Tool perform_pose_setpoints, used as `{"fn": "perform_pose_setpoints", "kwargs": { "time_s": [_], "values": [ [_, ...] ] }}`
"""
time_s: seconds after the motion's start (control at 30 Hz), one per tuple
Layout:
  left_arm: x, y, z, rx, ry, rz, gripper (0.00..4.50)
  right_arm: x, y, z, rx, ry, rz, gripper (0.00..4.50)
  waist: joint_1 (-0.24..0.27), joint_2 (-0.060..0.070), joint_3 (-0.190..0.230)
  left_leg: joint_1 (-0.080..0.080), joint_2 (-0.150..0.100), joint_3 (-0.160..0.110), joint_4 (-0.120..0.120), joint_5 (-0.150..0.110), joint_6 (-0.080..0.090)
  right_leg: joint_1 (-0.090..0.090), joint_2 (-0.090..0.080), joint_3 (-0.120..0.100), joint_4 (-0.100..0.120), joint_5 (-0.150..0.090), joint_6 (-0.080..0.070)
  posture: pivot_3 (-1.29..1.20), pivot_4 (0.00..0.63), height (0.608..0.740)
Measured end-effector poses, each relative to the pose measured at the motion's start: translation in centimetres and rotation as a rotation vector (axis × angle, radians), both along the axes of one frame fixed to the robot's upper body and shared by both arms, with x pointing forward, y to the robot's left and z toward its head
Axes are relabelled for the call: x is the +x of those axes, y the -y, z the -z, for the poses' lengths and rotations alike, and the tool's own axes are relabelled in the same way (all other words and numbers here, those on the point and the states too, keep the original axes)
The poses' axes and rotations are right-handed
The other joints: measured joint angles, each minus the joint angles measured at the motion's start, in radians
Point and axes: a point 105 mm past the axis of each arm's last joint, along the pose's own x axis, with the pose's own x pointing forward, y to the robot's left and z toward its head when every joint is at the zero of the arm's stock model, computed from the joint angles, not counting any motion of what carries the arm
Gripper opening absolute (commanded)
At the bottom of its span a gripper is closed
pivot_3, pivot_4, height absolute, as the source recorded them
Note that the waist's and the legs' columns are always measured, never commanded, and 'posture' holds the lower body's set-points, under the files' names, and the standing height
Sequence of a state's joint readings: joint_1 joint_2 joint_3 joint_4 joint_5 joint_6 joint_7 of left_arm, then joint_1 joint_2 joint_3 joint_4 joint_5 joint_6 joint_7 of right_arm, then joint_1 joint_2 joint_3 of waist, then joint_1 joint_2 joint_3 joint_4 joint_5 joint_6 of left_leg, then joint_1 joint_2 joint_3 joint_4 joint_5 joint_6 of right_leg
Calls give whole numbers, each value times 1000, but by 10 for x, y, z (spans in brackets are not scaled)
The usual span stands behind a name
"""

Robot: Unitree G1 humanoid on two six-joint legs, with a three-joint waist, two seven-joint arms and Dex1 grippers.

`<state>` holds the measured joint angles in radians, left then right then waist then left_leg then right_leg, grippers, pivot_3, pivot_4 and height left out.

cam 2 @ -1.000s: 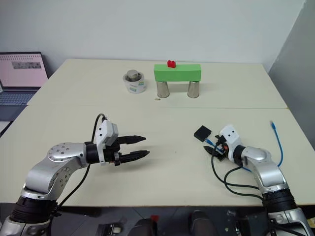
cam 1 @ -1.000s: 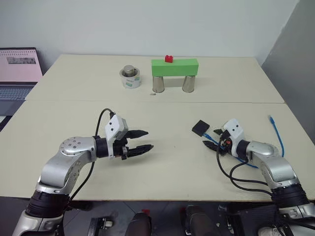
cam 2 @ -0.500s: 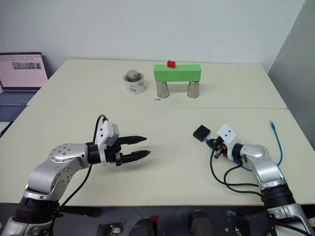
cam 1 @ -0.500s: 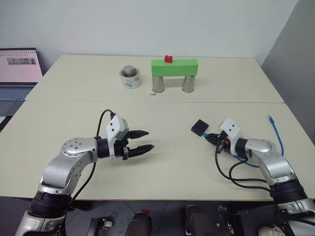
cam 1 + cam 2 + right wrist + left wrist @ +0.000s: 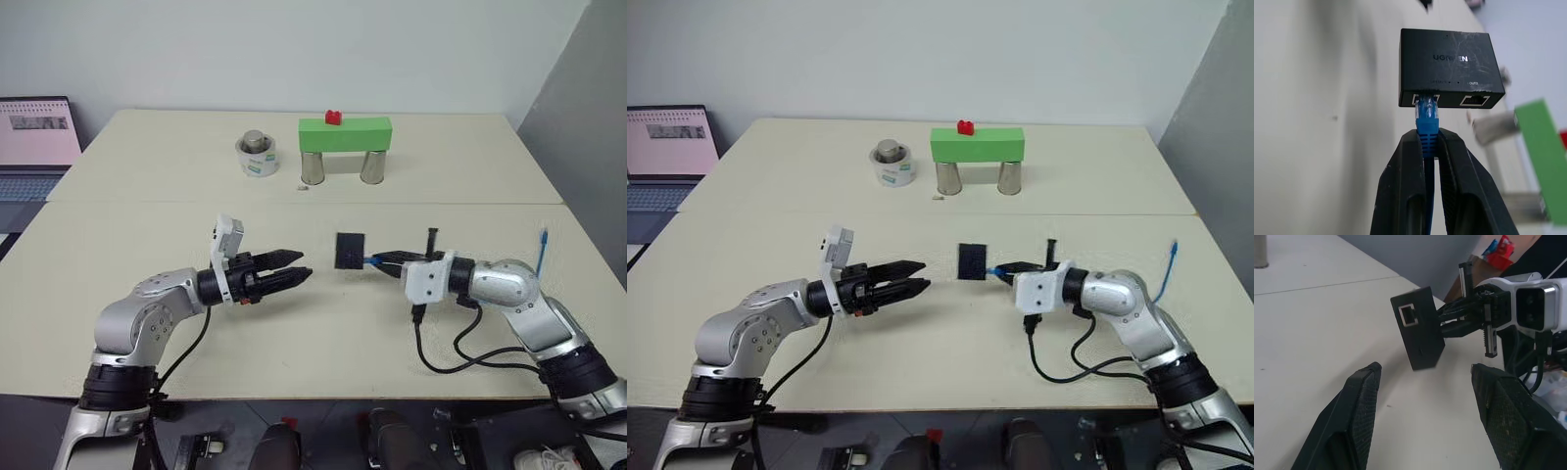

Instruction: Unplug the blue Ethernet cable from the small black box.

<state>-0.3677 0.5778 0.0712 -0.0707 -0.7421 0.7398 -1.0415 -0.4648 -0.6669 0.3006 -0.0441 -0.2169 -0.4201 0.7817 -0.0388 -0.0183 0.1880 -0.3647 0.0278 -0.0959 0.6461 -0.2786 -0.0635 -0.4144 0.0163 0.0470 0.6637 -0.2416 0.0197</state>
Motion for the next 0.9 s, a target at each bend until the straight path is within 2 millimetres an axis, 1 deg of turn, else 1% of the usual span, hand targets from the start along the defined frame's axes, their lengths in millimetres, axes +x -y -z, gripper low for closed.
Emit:
{"fn": "perform_pose_setpoints", "kwargs": {
  "time_s": [0.2, 0.33, 0.4, 0.43, 0.47, 0.5, 0.63, 0.73, 0.9],
  "values": [
    [-8, 9, 4, -34, -66, 67, 3146, -9, -12, -2, -16, 56, -91, 110, 4, 0, 0, 1, 0, 0, 0, 0, 0, 0, 0, 0, 1, 0, 0, 0, 150, 740],
    [-9, 13, 6, -33, -75, 85, 3146, -12, -15, -1, -24, 63, -111, 110, 4, 0, 0, 1, 0, 0, 0, 0, 0, 0, 0, 0, 1, 0, 0, 0, 150, 740],
    [-10, 14, 6, -39, -76, 90, 2760, -12, -16, 0, -33, 68, -118, 110, 4, 0, 0, 1, 0, 0, 0, 0, 0, 0, 0, 0, 1, 0, 0, 0, 150, 740],
    [-10, 15, 5, -44, -76, 93, 2678, -13, -16, 0, -35, 71, -119, 110, 5, 0, 0, 1, 0, 0, 0, 0, 0, 0, 0, 0, 1, 0, 0, 0, 150, 740],
    [-10, 15, 5, -50, -76, 95, 2376, -13, -16, 0, -37, 74, -122, 110, 5, 0, 0, 1, 0, 0, 0, 0, 0, 0, 0, 0, 1, 0, 0, 0, 150, 740],
    [-10, 16, 5, -56, -76, 99, 2258, -13, -17, -1, -37, 80, -125, 110, 5, 0, 0, 0, 0, 0, 0, 0, 0, 0, 0, 0, 1, 0, 0, 0, 150, 740],
    [-10, 18, 0, -62, -63, 115, 1360, -13, -21, -6, -29, 105, -142, 109, 5, 0, 0, 1, 0, 0, 0, 0, 0, 0, 0, 0, 1, 0, 0, 0, 150, 740],
    [-10, 18, 0, -62, -64, 118, 802, -13, -22, -6, -27, 110, -147, 109, 5, 0, 0, 1, 0, 0, 0, 0, 0, 0, 0, 0, 1, 0, 0, 0, 150, 740],
    [-10, 18, 1, -58, -67, 115, 789, -13, -23, -5, -37, 119, -146, 109, 5, 0, 0, 1, 0, 0, 0, 0, 0, 0, 0, 0, 1, 0, 0, 0, 150, 740]
  ]
}}
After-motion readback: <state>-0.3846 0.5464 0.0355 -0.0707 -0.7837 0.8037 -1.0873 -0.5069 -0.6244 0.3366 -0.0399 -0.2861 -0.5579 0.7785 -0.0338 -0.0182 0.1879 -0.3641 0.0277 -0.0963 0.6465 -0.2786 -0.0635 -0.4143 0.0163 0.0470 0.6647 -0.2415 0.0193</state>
